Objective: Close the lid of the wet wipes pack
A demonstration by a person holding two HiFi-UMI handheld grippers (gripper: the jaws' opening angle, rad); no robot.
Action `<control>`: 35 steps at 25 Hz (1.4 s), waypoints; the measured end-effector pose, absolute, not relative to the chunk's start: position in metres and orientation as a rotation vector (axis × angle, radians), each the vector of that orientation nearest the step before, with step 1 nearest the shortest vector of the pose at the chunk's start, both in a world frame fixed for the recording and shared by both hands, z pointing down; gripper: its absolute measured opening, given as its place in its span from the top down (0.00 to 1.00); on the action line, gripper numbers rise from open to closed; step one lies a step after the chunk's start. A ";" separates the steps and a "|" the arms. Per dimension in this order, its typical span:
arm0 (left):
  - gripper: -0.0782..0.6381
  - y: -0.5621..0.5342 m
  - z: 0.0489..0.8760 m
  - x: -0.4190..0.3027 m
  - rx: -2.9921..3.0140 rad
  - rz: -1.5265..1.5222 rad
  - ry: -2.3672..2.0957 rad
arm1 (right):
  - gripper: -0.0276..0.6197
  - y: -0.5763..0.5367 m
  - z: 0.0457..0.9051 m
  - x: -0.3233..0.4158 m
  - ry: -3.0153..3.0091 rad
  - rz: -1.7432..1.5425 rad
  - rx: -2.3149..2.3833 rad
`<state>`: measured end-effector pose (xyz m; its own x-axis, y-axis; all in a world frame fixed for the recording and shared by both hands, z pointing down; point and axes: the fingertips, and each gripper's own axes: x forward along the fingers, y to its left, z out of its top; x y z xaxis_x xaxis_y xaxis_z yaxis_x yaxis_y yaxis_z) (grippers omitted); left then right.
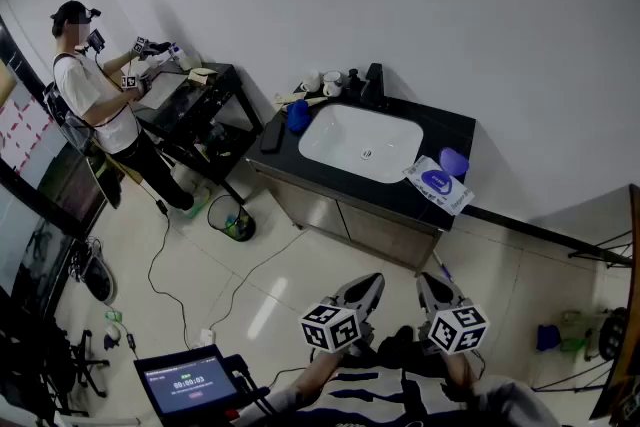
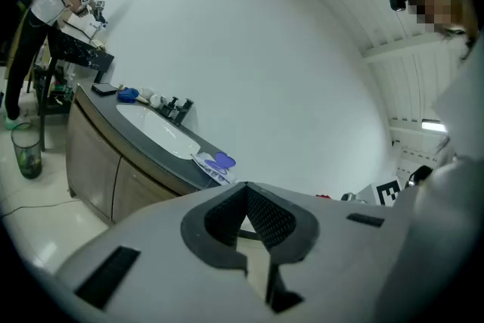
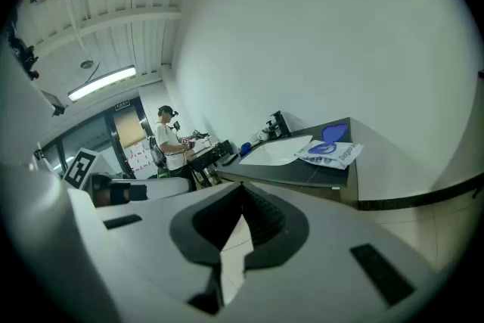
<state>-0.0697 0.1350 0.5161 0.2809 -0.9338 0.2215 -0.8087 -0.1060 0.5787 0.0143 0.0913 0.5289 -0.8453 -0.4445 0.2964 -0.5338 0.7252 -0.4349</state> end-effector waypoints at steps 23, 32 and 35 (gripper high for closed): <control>0.89 -0.063 0.553 -0.081 1.987 -0.084 -1.404 | 0.96 -0.096 0.567 0.025 -2.682 0.987 1.010; 0.89 -0.167 0.578 -0.117 2.071 0.091 -1.255 | 0.96 -0.178 0.570 0.010 -2.592 0.985 1.223; 0.89 -0.190 0.592 -0.120 2.089 0.156 -1.191 | 0.96 -0.196 0.574 0.006 -2.564 0.992 1.273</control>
